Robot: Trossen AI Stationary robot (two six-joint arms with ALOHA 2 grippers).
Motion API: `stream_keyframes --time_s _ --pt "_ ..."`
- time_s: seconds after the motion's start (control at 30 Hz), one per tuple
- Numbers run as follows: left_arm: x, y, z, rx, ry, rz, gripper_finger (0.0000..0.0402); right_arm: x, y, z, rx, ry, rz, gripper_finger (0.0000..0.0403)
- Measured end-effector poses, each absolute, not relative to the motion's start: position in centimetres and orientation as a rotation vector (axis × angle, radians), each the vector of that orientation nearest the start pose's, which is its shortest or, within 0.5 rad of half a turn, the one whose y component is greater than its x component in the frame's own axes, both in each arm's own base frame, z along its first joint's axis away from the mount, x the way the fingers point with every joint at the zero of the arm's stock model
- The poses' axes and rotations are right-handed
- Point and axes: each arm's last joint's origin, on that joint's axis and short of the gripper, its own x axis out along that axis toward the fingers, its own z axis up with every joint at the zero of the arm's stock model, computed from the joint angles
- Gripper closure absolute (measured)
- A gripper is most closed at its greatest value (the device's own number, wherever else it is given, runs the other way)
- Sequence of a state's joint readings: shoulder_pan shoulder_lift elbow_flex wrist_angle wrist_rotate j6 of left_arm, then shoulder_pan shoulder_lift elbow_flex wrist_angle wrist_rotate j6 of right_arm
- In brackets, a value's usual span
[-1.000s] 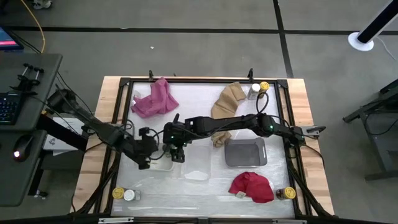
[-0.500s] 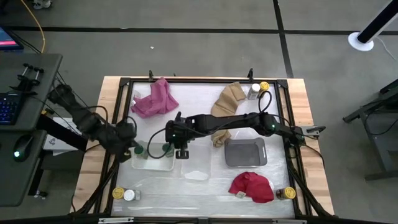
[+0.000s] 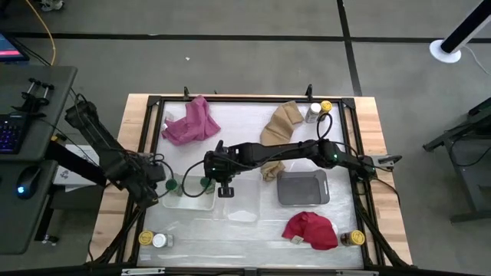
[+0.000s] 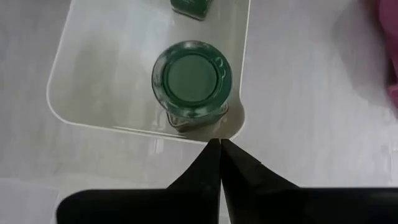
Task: Sort spices by type
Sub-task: Adjust the green seasoning bottles in the white bin
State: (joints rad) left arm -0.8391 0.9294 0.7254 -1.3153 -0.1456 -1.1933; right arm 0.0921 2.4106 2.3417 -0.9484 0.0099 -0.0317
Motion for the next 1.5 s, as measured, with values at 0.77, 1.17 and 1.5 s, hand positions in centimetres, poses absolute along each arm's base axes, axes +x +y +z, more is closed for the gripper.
stream_keyframes --time_s 0.77,1.17,1.5 --pt "9.2 -9.5 21.9 -0.193 1.426 0.36 0.0401 52.1 6.9 22.6 -0.091 0.988 0.124 0.0403" --pt "9.2 -9.5 21.9 -0.196 1.425 0.36 0.0401 52.9 6.9 21.5 -0.054 0.957 0.089 0.0403" --pt "9.2 -9.5 22.0 -0.208 1.4 0.388 0.0401 53.5 7.0 20.3 -0.048 0.948 0.088 0.0403"
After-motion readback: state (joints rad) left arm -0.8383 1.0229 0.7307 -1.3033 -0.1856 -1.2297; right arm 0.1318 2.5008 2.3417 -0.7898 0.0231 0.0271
